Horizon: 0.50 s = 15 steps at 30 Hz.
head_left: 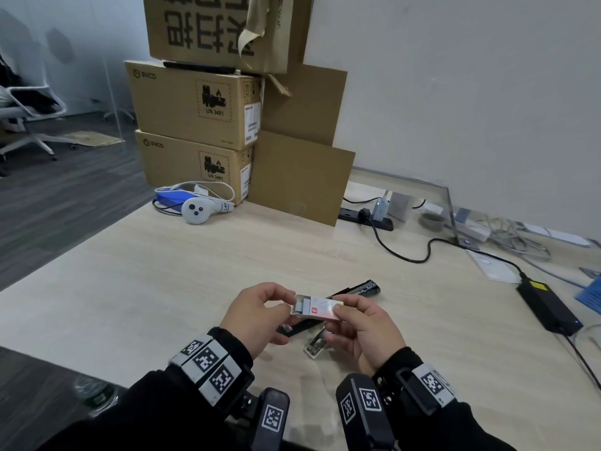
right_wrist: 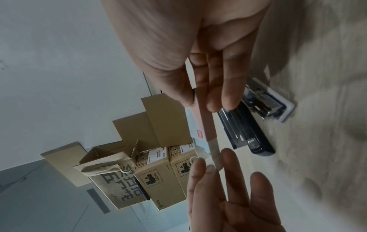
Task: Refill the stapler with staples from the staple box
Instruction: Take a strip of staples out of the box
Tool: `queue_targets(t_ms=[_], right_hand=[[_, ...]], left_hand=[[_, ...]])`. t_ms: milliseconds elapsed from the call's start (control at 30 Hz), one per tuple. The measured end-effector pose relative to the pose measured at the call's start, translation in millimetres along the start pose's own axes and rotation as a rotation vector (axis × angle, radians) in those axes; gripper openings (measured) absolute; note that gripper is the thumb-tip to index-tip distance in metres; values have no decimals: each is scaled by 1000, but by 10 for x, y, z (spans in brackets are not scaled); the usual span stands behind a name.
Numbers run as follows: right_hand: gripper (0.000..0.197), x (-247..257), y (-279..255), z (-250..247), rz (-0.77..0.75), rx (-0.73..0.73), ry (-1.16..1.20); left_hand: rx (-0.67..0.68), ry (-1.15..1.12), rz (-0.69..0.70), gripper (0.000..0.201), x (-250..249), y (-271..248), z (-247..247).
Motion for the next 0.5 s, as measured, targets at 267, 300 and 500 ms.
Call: queue_targets(t_ms=[267,300,500], right_hand=[[14,50,-17,5,-42,-2,2],[14,56,-20,11,-49,1,-3],[15,67,-37,40,-45,12,3]], left_hand=[[-36,-55,-102,17,-16,-12,-25],[-31,-65,-111,19,-15,-10,-23],[6,-144,-237,18,101,33,-9]])
Point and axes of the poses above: each hand's wrist, its own y-axis towards the middle knuckle, its own z-axis out of the palm, x = y × z, the point moved 6 cm from there along y, towards the middle knuckle, and after that the axes turned 5 degrees about -z, right-handed, at the moved point
